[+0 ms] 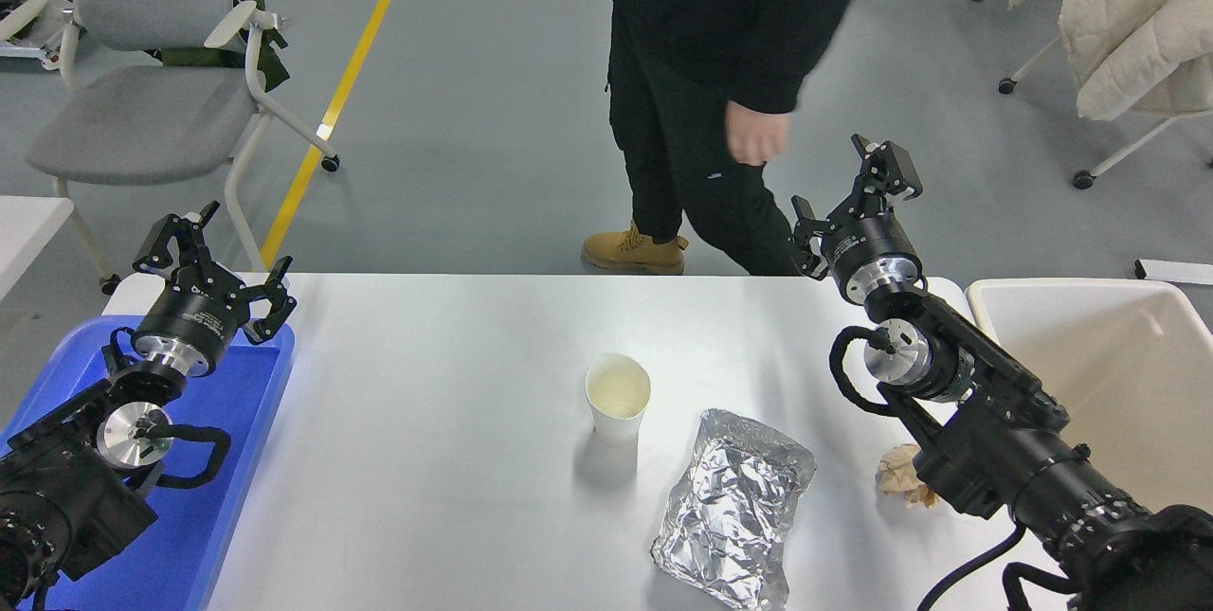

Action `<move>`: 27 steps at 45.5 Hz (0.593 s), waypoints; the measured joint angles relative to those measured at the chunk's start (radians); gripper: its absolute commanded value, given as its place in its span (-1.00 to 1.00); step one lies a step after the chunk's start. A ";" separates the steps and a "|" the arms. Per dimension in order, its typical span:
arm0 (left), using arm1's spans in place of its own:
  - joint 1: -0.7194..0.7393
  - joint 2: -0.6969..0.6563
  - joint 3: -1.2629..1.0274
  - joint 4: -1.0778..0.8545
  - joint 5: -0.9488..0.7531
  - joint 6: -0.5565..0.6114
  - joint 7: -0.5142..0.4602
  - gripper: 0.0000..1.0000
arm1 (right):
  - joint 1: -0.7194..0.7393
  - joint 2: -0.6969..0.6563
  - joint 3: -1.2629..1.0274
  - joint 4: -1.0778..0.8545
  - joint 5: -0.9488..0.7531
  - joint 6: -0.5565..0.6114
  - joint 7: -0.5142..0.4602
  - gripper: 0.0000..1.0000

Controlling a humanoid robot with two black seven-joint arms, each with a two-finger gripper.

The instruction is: Clean the table surface

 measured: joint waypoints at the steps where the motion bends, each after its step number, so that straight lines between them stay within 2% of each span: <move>1: 0.000 0.000 0.000 0.000 0.000 0.000 0.000 1.00 | 0.000 -0.001 0.001 0.000 0.000 0.000 0.000 1.00; 27: 0.000 0.000 0.000 0.000 0.001 0.000 -0.001 1.00 | 0.004 -0.009 0.000 -0.002 0.000 -0.003 -0.001 1.00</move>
